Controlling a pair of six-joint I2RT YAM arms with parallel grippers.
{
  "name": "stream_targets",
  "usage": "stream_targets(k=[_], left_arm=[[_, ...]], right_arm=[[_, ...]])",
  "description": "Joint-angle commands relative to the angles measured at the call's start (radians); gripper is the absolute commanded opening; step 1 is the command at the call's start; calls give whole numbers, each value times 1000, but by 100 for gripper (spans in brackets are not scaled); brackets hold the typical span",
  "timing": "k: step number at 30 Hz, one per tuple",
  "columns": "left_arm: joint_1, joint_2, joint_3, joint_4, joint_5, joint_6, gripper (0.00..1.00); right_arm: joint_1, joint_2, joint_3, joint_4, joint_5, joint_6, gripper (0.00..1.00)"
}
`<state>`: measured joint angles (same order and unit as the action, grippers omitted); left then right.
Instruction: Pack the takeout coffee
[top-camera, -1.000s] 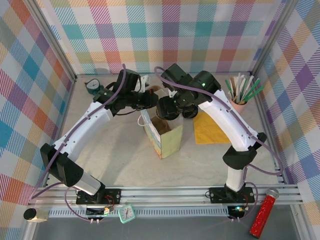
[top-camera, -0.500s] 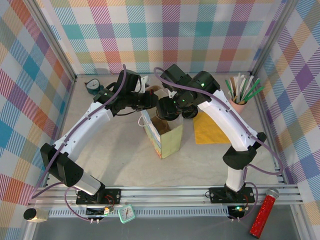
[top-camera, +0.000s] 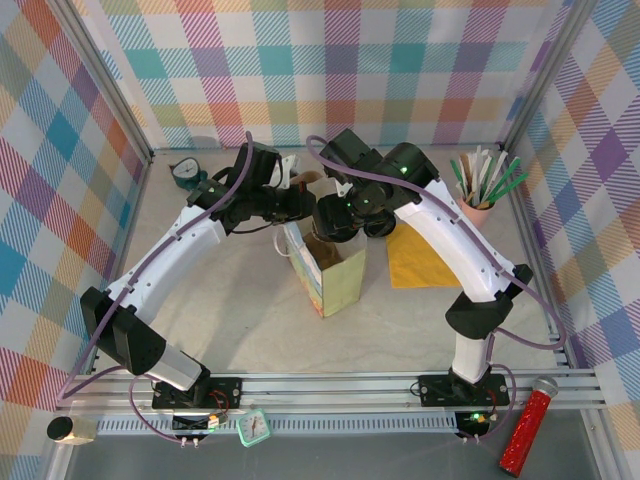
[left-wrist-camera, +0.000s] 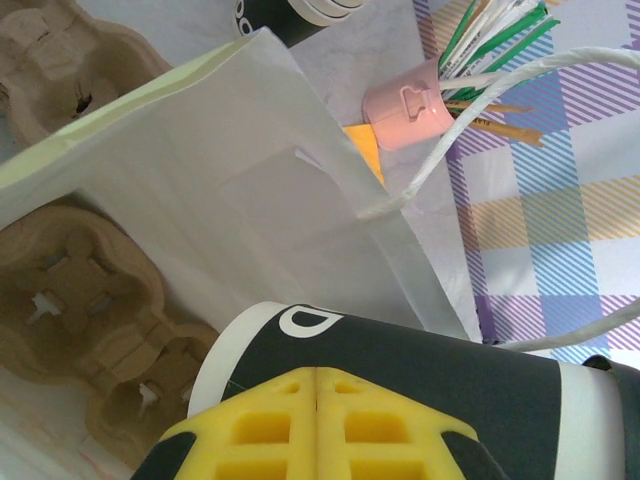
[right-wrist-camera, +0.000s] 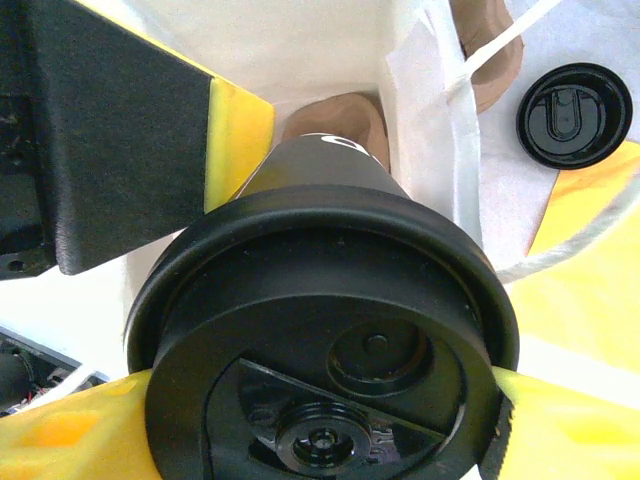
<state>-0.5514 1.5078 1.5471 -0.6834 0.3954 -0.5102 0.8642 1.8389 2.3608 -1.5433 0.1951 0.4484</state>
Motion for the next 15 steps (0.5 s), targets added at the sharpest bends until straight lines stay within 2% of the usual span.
stream_targets(k=[1, 4, 5, 7, 8, 11, 12, 15], left_arm=[[-21, -35, 42, -60, -16, 21, 7], [-11, -52, 89, -77, -69, 30, 27], [-5, -62, 100, -77, -90, 25, 38], [8, -91, 109, -66, -127, 13, 50], [15, -107, 108, -55, -145, 5, 59], [29, -156, 92, -21, -197, -10, 63], [34, -173, 85, -14, -217, -17, 68], [50, -213, 56, 5, -264, -40, 69]], right_arm=[[5, -33, -15, 51, -15, -3, 72], [6, -35, -29, 38, -27, 2, 73], [7, -34, -31, 31, -31, 4, 73], [10, -31, -31, 21, -38, 5, 73], [12, -29, -31, 15, -40, 7, 72], [19, -17, -25, -2, -57, 6, 72], [19, -11, -22, -10, -59, 5, 72], [25, 8, -7, -27, -70, 4, 73]])
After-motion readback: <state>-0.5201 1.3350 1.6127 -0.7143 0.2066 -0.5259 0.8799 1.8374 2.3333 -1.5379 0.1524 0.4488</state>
